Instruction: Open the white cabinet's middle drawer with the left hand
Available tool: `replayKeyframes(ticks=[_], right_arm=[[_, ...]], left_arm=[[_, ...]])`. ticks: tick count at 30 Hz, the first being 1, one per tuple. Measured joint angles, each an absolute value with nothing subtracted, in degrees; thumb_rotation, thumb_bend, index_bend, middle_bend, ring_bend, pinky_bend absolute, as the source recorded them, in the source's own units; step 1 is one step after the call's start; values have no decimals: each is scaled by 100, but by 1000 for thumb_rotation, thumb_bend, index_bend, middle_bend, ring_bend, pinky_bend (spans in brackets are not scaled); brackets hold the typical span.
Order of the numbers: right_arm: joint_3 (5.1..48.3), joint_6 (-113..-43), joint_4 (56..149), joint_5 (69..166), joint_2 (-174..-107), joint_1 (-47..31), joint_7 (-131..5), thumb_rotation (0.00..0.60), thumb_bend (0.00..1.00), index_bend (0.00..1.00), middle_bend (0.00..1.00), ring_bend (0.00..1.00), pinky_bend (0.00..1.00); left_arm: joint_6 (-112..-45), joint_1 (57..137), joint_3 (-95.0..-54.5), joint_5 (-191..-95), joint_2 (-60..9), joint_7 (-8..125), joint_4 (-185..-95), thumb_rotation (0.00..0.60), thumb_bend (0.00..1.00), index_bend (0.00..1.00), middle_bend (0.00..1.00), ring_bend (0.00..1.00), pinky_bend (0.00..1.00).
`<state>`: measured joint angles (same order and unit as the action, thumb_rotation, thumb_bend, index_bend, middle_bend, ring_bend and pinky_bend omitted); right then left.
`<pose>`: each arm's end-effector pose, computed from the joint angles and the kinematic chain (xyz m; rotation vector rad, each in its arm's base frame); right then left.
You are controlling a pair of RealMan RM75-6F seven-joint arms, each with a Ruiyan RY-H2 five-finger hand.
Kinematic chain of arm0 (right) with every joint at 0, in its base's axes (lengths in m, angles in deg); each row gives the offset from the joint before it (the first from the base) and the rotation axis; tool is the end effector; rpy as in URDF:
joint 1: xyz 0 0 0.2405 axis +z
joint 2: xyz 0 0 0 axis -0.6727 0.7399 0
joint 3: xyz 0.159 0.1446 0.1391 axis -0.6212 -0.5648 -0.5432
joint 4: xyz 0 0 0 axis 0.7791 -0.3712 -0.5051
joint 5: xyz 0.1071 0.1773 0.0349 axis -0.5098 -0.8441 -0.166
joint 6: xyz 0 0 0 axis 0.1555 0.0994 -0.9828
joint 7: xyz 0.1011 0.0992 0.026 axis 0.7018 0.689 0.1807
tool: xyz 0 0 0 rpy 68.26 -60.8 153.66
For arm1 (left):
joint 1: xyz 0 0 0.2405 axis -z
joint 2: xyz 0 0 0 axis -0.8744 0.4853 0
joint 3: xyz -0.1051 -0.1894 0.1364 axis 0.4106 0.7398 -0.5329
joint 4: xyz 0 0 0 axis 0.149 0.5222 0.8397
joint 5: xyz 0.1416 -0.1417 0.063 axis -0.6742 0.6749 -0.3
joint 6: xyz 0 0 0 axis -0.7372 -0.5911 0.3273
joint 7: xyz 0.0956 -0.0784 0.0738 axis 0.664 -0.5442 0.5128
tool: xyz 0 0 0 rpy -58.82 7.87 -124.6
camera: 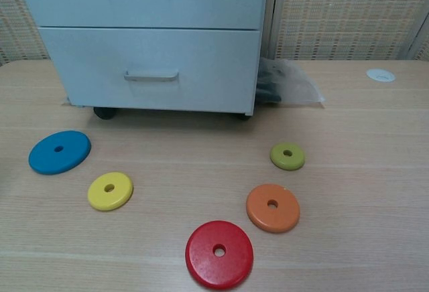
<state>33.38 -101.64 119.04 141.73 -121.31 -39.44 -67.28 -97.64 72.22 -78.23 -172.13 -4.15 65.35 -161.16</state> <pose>-0.3149 -0.1728 0.1664 1.3721 -0.8272 0.8777 -0.2755 0.2190 0.1650 -1.5471 -0.6817 -0.9298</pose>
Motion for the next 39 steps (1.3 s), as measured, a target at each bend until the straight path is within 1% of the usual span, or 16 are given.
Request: replayKeyframes(ticks=[3,5,6,8,11,12,14,17,20,22,28,39], right_arm=[[3330,-10158,11918,14171,-12114,-3937,-6738,600,203,160,210,173,145],[3321,-10159,11933,14176,-12096,-3931,-6749,600,203,160,210,173,145],[3318,-10159,11939,14177,-12090,-3928,-6754,600,203,160,210,173,145],[3315,-10154,11954,14181,-12077,-3921,-6766,600,203,160,210,173,145],[3312,-10146,11971,14185,-12066,-3913,-6780,600,204,160,210,173,145],[3313,-10142,11975,14186,-12063,-3912,-6783,600,204,160,210,173,145],[3315,-10133,11979,14180,-12062,-3911,-6789,600,205,160,210,173,145],[3317,-10116,11980,14174,-12065,-3904,-6791,600,204,160,210,173,145],[3320,-10105,11974,14171,-12068,-3900,-6786,600,204,160,210,173,145],[3319,-10102,11969,14165,-12064,-3900,-6782,600,204,160,211,173,145],[3323,-10095,11958,14160,-12059,-3901,-6772,600,205,160,210,173,145],[3327,-10107,11935,14138,-12050,-3921,-6758,600,205,160,211,173,145]], left_arm=[[-9678,7409,-7776,-17413,-346,6354,-16130,600,259,171,352,423,559],[-9602,7538,-7746,-17510,-296,6212,-16147,600,314,182,479,533,698],[-9541,7633,-7724,-17561,-260,6120,-16162,600,335,184,522,570,737],[-9436,7789,-7689,-17656,-204,6000,-16187,600,399,190,653,679,845],[-9261,8060,-7632,-17833,-119,5835,-16237,600,471,190,764,775,948],[-9192,8166,-7610,-17897,-91,5772,-16262,600,495,190,785,801,972],[-9088,8319,-7576,-17977,-54,5691,-16307,600,541,189,817,842,996],[-8919,8559,-7518,-18058,-27,5546,-16393,600,607,177,862,886,1000],[-8714,8781,-7470,-18076,-26,5383,-16458,600,661,156,897,917,1000],[-8569,8936,-7432,-18064,-31,5309,-16485,600,678,143,907,929,1000],[-8160,9326,-7296,-17835,-68,5085,-16495,600,683,111,916,940,1000],[-7671,9850,-7098,-17396,-178,4721,-16286,600,683,113,920,941,1000]])
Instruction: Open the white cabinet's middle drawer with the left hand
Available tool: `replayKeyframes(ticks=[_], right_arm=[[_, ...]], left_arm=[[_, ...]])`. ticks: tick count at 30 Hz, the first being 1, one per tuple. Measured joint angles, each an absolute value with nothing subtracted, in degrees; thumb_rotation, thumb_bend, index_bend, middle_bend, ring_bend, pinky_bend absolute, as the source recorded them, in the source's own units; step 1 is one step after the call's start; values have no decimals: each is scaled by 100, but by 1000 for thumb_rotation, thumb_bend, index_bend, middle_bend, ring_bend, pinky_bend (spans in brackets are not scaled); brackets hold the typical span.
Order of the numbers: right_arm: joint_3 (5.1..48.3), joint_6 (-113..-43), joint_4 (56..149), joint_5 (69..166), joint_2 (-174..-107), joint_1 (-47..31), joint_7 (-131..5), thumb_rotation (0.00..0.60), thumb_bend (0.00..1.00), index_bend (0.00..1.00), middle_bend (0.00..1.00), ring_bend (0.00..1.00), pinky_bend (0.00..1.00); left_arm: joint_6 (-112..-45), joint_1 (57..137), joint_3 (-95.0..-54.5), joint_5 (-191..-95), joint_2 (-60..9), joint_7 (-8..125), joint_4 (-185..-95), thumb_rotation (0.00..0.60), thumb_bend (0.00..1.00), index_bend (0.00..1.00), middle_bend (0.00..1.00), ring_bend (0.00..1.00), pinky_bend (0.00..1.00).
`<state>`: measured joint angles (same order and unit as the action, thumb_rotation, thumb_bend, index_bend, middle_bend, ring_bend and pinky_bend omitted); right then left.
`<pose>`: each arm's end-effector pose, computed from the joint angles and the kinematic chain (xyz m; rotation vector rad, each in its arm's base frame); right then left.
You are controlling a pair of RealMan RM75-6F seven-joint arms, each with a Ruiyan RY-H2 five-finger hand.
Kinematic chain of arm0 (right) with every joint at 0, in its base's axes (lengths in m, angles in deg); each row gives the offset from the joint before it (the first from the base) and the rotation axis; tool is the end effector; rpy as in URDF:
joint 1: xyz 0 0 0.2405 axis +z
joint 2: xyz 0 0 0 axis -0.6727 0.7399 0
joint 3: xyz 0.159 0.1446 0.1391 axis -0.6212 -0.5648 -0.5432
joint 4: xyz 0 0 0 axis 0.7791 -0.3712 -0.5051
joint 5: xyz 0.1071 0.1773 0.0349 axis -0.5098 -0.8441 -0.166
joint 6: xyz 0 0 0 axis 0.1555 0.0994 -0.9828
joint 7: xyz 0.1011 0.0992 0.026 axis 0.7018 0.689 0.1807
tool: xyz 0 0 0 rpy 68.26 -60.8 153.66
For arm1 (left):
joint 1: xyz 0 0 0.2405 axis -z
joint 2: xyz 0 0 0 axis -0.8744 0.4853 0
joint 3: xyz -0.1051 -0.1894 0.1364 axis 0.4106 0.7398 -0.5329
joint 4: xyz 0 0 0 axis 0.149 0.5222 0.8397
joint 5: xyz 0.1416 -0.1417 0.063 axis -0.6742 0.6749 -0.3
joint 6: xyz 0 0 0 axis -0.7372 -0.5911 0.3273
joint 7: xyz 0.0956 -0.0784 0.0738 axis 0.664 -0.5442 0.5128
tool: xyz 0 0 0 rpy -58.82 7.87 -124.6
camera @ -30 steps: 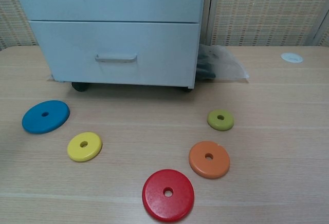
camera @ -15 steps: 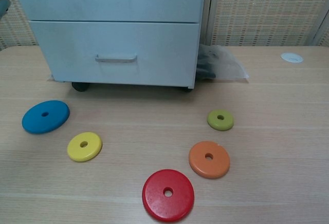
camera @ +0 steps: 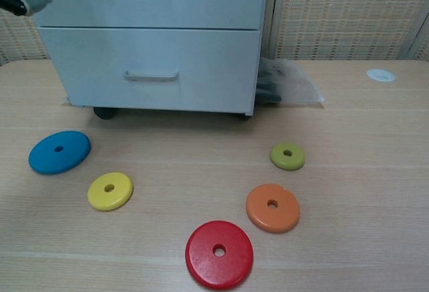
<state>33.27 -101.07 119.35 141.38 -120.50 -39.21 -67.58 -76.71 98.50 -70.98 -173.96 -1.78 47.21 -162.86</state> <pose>-0.3154 -0.1745 0.1698 1.3780 -0.8223 0.8627 -0.1409 0.3373 0.1452 -1.9268 -0.7214 -1.2645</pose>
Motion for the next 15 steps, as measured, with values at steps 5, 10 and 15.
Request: replayKeyframes(ticks=[5,10,15], right_arm=[[3324,-10111,11913,14133,-12061,-3925,-6729,600,205,160,211,173,145],[3333,-10106,11861,14110,-12084,-3940,-6690,600,205,160,210,173,145],[3330,-10126,11831,14098,-12103,-3956,-6656,600,204,160,210,173,145]], left_arm=[[-7506,9996,-7076,-17270,-195,4676,-16243,600,683,112,920,942,1000],[-7366,10149,-7023,-17104,-184,4634,-16207,600,683,113,920,942,1000],[-7268,10258,-6983,-16981,-151,4555,-16164,600,683,123,920,942,1000]])
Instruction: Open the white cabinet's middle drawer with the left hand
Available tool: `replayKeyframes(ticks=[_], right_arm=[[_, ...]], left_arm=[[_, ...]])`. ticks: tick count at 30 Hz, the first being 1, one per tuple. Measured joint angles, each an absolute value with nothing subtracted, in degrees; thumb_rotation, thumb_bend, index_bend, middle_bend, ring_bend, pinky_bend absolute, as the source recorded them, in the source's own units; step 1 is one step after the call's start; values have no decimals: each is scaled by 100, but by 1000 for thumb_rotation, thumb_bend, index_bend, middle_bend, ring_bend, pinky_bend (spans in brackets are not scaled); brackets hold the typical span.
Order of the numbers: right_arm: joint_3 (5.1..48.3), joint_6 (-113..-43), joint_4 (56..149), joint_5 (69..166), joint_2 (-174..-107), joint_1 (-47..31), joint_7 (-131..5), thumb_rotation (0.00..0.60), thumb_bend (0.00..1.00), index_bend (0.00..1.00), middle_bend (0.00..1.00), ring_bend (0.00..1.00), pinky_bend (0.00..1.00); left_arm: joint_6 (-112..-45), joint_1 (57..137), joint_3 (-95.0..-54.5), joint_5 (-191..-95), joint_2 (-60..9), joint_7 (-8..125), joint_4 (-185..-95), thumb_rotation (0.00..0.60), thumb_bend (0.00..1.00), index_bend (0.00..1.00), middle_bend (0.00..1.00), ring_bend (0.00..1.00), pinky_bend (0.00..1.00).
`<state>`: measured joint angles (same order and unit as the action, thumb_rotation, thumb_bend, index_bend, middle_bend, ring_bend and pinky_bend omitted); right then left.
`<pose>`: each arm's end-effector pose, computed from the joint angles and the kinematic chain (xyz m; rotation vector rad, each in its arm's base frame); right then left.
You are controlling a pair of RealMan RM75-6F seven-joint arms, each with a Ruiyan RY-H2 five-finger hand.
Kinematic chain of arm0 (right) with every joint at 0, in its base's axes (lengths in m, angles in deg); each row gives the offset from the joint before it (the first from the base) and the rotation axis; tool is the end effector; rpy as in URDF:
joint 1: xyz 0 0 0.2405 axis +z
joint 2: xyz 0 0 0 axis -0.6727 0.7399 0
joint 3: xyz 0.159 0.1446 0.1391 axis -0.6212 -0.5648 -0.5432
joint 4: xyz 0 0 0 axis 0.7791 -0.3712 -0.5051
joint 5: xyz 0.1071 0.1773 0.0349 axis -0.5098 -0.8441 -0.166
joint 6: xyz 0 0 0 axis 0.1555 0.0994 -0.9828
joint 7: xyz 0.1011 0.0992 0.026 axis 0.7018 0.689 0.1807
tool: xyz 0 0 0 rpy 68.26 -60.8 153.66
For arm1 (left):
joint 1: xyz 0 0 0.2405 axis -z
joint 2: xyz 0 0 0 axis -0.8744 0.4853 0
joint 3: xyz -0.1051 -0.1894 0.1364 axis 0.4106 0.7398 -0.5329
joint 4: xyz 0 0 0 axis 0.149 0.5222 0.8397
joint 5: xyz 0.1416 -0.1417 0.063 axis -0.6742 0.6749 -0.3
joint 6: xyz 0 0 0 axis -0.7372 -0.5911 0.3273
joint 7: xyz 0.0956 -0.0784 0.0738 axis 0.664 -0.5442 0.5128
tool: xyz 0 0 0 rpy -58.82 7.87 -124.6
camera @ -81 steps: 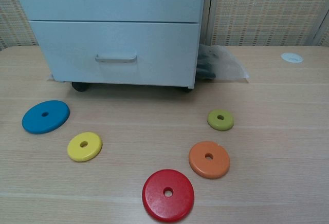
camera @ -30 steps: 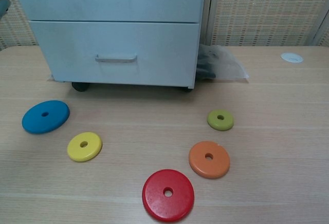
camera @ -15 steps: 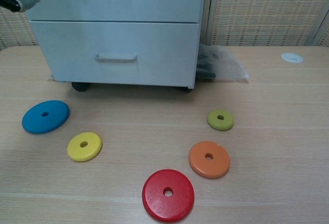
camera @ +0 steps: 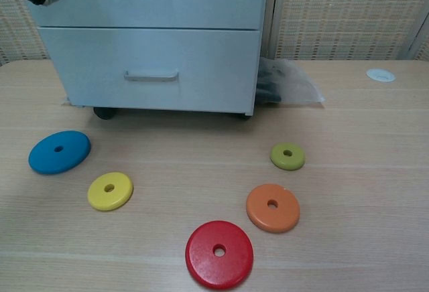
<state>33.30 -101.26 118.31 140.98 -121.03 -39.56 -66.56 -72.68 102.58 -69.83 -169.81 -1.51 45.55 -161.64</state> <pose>-0.3200 -0.1726 0.1694 1.3632 -0.8334 0.8628 -0.1273 0.3591 0.1478 -1.9231 -0.7602 -1.2535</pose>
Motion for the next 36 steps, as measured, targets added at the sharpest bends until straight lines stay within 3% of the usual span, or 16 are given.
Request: replayKeyframes(ticks=[36], right_arm=[[3313,-10122,11647,14049,-12190,-3988,-6520,600,205,160,211,173,145]], left_arm=[[-7136,10530,-7168,-16910,-41,4613,-16366,600,683,205,920,942,1000]])
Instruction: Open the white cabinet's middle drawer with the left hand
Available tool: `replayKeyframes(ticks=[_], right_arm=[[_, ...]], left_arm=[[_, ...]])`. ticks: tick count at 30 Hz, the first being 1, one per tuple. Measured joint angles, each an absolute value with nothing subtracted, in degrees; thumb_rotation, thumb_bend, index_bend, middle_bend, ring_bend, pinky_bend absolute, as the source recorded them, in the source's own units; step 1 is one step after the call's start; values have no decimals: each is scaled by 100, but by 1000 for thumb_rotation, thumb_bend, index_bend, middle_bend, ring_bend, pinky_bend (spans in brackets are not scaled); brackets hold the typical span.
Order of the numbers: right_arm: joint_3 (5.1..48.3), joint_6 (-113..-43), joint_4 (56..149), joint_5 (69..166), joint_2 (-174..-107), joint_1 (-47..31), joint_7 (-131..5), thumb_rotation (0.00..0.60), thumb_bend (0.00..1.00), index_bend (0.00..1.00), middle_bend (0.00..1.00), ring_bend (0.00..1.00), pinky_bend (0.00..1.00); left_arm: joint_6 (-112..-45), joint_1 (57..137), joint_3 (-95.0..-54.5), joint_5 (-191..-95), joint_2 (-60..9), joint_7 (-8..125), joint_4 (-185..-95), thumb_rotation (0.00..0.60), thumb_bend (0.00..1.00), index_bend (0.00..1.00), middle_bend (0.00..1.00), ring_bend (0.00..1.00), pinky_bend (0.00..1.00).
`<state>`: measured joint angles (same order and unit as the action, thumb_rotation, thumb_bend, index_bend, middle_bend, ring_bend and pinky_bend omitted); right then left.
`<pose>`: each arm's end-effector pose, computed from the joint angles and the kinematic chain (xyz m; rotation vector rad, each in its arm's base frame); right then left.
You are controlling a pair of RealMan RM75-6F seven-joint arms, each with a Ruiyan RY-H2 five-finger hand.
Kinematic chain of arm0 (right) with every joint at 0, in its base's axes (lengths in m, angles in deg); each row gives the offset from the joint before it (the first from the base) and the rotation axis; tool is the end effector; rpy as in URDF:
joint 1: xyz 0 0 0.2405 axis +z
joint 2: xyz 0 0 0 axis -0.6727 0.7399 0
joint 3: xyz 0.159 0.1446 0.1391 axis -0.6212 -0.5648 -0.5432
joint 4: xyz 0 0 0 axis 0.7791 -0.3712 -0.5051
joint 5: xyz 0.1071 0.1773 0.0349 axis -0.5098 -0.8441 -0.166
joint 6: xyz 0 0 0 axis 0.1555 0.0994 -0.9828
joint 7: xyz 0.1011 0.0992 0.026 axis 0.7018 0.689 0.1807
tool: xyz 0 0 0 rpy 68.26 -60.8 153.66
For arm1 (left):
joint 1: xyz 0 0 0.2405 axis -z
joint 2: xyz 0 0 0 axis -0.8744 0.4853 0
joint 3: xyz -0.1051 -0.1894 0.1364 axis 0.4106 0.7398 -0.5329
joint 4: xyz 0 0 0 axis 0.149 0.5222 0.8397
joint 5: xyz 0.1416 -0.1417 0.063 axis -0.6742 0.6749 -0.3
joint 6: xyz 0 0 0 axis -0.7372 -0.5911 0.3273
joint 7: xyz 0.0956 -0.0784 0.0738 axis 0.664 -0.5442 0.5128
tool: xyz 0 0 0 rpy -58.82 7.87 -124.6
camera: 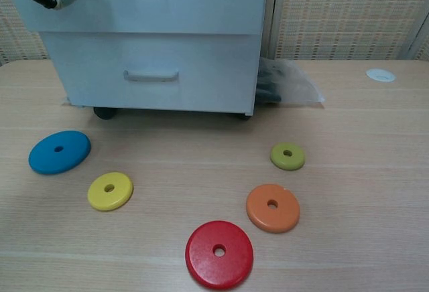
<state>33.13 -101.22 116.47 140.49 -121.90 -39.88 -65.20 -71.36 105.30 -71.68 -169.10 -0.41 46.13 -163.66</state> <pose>-0.3270 -0.1715 0.1686 1.3471 -0.8434 0.8608 -0.1158 0.3568 0.1425 -1.9810 -0.7613 -1.2301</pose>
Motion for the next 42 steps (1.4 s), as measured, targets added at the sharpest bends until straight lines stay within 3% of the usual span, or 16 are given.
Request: replayKeyframes(ticks=[42], right_arm=[[3304,-10134,11710,14096,-12162,-3967,-6596,600,205,160,210,173,145]], left_arm=[[-8064,9781,-7805,-17917,512,5183,-17649,600,683,221,921,942,1000]])
